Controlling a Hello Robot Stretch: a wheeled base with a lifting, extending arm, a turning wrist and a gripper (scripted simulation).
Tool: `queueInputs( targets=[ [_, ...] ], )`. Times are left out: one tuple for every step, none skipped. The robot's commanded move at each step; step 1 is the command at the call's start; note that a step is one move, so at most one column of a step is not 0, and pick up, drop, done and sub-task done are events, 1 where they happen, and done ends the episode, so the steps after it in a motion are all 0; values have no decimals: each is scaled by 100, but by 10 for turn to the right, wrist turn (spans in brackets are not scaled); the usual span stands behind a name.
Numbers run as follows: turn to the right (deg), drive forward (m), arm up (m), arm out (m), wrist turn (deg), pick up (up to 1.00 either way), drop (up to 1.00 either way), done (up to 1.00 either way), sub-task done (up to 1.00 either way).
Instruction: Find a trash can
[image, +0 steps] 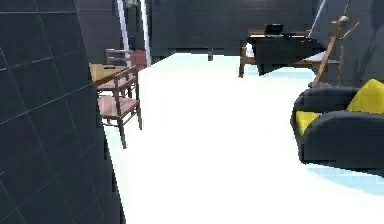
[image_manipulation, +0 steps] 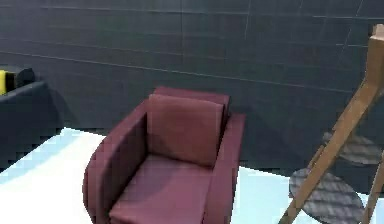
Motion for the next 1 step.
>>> queueInputs(
  targets=[
    [0, 100, 0, 0, 0, 0, 0, 0, 0]
  ],
)
